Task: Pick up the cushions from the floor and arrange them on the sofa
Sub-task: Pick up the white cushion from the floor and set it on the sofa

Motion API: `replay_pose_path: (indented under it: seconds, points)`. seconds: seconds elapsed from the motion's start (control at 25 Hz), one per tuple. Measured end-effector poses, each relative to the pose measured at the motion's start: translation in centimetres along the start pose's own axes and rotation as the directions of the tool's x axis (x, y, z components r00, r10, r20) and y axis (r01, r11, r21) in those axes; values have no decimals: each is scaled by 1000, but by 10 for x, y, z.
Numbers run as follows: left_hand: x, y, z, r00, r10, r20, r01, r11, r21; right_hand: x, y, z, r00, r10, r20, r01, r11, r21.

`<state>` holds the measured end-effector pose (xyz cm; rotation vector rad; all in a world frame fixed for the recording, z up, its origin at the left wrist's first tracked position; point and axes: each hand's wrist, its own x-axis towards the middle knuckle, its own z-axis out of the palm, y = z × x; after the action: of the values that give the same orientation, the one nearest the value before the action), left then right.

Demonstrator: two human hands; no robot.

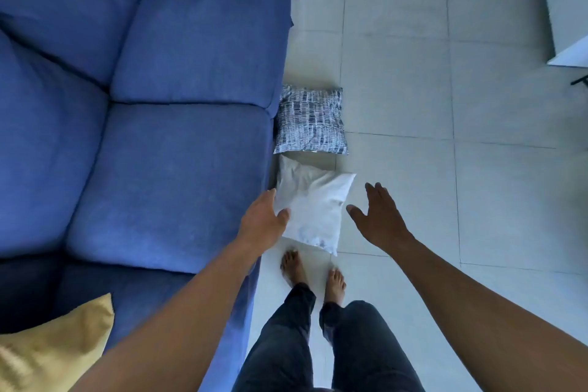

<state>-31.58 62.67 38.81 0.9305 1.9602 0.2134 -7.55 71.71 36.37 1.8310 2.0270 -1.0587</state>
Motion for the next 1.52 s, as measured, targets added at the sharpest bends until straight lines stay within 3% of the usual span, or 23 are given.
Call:
replay_pose_path:
  seconds: [0.2, 0.56, 0.68, 0.88, 1.04, 1.2, 1.52]
  points:
    - [99, -14, 26, 993, -109, 44, 108, 994, 33, 78, 29, 42, 989, 137, 63, -145, 977, 153]
    - [353, -78, 142, 958, -286, -29, 285, 958, -30, 263, 99, 168, 945, 284, 161, -315, 923, 220]
    - [419, -99, 178, 909, -411, -67, 399, 906, -137, 322, 125, 212, 921, 347, 180, -385, 883, 269]
    - [501, -149, 233, 854, -513, -86, 447, 809, -381, 397, 174, 283, 858, 483, 175, -511, 766, 391]
    - [532, -167, 249, 832, -544, -108, 432, 757, -491, 430, 196, 313, 834, 511, 207, -531, 641, 554]
    - [536, -187, 260, 831, -555, 41, 470, 660, -587, 434, 199, 322, 800, 493, 342, -546, 362, 755]
    - [416, -128, 216, 881, -456, 126, 420, 629, -654, 360, 168, 216, 861, 473, 189, -395, 384, 835]
